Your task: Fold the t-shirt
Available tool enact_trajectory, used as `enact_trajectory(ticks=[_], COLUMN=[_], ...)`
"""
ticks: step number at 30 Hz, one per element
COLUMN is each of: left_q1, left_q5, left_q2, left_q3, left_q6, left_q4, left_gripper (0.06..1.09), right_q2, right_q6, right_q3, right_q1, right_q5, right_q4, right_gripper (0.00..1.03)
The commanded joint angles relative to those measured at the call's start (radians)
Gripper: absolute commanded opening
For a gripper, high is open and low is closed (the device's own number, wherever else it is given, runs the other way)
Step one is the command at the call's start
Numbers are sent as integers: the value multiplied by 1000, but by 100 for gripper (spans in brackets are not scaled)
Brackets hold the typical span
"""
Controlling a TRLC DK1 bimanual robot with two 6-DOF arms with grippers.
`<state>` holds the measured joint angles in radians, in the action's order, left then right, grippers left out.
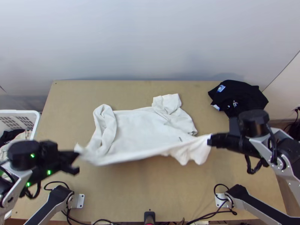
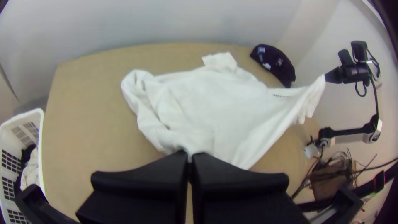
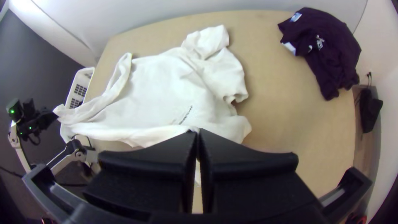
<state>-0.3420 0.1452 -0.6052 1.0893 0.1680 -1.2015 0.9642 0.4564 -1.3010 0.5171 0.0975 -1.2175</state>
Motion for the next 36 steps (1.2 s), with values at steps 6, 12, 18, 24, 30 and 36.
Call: enact_trajectory(ticks=[6, 12, 18, 24, 30, 36], left_q1=[-22, -6, 14, 15, 143, 239], left_q5=[74, 74, 76, 108, 120, 54], left_q2=[209, 183, 127, -4, -189, -475], left_q3=[-183, -161, -103, -37, 11, 49], left_q6=[-30, -30, -2, 77, 149, 222], left_q4=[-167, -175, -221, -199, 39, 376], left_gripper=[9, 10, 76, 98, 103, 103], right_q2=[-74, -99, -130, -127, -61, 54], right_q6=[-90, -99, -91, -87, -88, -88], right_q3=[192, 212, 215, 187, 98, 2], right_q1=[92, 115, 113, 87, -51, -137], right_q5=[139, 156, 156, 157, 156, 146], right_q4=[-131, -131, -139, -129, -28, 85], right_gripper=[3, 15, 76, 98, 98, 98])
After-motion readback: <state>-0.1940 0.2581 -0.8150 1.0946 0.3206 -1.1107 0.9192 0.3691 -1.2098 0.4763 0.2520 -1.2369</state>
